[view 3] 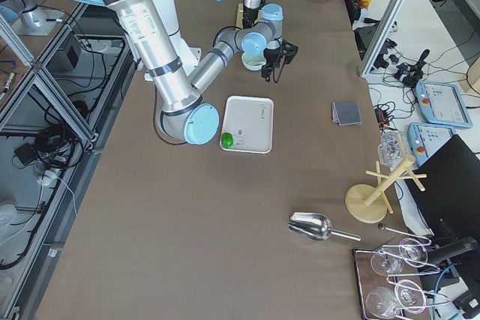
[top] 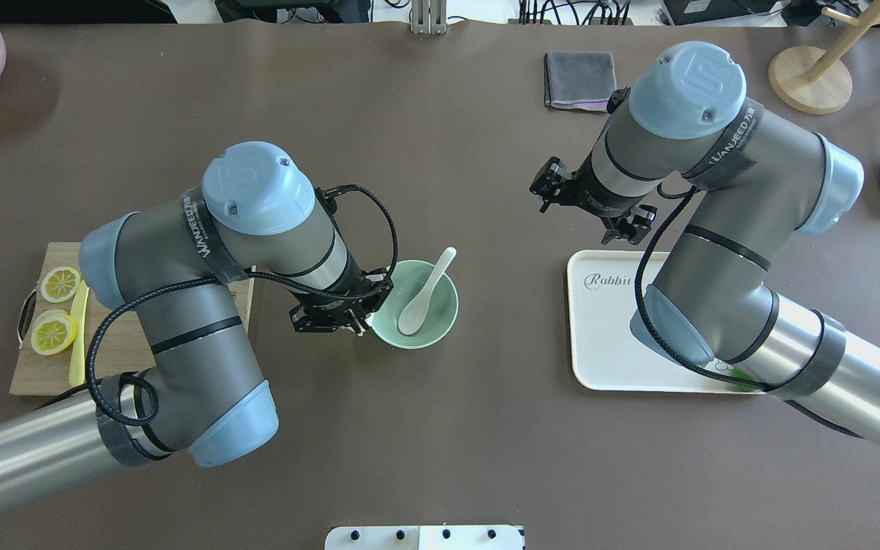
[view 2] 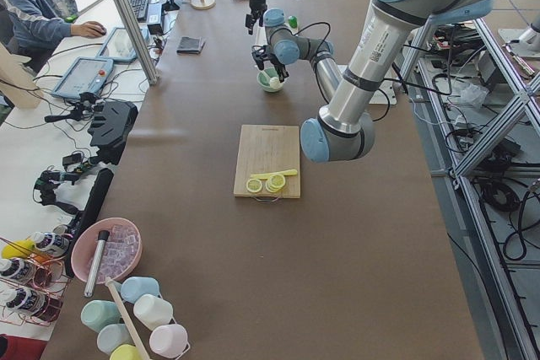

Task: Put spoon and bun in bowl

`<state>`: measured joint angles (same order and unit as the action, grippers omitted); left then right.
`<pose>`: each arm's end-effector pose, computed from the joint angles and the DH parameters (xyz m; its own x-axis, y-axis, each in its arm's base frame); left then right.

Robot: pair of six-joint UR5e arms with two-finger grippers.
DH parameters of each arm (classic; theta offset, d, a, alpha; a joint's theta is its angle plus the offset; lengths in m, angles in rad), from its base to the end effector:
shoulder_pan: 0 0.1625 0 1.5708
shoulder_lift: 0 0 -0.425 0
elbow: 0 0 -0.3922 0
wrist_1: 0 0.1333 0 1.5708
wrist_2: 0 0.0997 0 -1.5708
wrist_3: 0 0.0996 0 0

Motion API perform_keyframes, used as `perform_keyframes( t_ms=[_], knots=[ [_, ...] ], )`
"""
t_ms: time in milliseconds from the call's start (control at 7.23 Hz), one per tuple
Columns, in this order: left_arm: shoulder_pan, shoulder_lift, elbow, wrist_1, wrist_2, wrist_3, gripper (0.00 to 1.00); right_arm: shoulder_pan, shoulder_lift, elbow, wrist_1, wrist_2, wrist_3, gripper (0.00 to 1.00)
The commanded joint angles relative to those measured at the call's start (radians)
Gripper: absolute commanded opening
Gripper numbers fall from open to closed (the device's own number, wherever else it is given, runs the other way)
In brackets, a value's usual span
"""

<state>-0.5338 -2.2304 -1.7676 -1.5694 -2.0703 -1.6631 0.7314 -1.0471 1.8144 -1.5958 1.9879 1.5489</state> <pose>0.5150 -0.4038 0.1842 0.5500 -0.4191 -0.7224 0.1870 0.9048 -0.3825 -0.4067 -0.4899 0.2580 0.5572 0.4732 0.6824 -0.3947 0.8739 -0.2837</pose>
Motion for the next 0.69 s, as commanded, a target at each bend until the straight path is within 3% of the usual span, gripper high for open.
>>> perform_keyframes(
  t_ms=[0, 138, 415, 553],
  knots=[
    [0.038, -0.101, 0.043, -0.003, 0.054, -0.059, 0.44, 0.002, -0.030, 0.011, 0.000, 0.000, -0.004, 1.00],
    [0.064, -0.103, 0.040, -0.003, 0.096, -0.060, 0.96, 0.008, -0.043, 0.010, 0.000, 0.002, -0.060, 1.00],
    [0.054, -0.018, -0.004, 0.005, 0.098, -0.046, 0.97, 0.063, -0.070, 0.006, -0.001, 0.031, -0.160, 1.00],
    [0.017, 0.064, -0.053, 0.006, 0.093, 0.050, 0.97, 0.086, -0.089, 0.003, -0.001, 0.035, -0.223, 1.00]
  ],
)
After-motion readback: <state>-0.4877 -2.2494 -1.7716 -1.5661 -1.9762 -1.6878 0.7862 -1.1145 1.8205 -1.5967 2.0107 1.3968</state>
